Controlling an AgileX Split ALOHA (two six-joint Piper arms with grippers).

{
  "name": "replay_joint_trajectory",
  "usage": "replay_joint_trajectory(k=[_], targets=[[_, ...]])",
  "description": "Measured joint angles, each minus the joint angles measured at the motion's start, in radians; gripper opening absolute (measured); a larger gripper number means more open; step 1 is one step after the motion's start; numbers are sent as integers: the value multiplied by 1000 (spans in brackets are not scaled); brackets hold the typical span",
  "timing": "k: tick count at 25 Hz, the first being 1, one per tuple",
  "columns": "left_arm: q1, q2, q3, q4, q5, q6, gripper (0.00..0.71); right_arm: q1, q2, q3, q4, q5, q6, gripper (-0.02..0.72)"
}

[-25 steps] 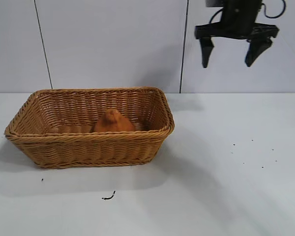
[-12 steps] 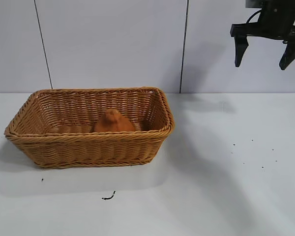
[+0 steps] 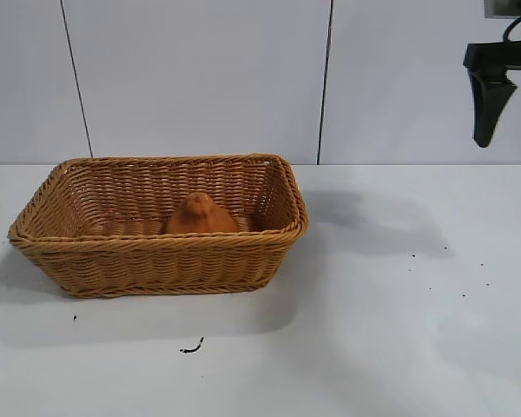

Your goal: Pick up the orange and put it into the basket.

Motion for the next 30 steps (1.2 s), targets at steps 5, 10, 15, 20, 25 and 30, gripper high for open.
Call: replay_joint_trajectory(k=[5, 10, 15, 20, 25, 30], targets=[[0, 0, 0, 0, 0, 0, 666, 0, -292, 301, 21, 0, -25, 694], [0, 0, 0, 0, 0, 0, 666, 0, -603, 558, 21, -11, -75, 694], [0, 0, 0, 0, 0, 0, 666, 0, -937, 771, 21, -158, -126, 694], [0, 0, 0, 0, 0, 0, 666, 0, -1239, 913, 21, -195, -132, 694], [0, 0, 0, 0, 0, 0, 666, 0, -1478, 921, 21, -197, -132, 694], [0, 0, 0, 0, 0, 0, 666, 0, -1640, 923, 21, -197, -132, 694]])
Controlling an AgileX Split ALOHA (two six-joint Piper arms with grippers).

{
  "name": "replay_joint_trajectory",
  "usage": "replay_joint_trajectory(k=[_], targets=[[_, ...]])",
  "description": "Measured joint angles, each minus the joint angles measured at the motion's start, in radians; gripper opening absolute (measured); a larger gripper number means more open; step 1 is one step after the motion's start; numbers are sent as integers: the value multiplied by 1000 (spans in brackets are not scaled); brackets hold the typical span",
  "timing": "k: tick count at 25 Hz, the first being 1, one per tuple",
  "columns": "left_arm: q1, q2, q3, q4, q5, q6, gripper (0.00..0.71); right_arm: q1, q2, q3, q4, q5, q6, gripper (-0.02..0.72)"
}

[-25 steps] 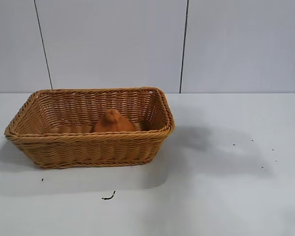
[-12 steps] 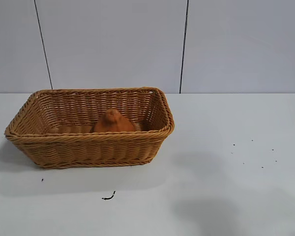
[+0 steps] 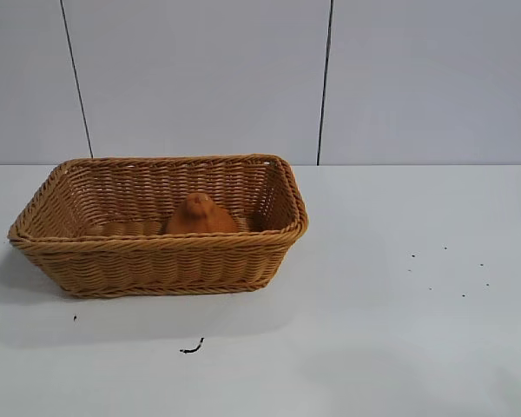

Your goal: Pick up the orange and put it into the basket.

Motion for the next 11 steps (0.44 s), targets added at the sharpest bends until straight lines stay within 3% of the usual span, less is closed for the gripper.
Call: replay_joint_trajectory(k=[11], targets=[[0, 0, 0, 0, 0, 0, 666, 0, -75, 0, 0, 0, 0, 694]])
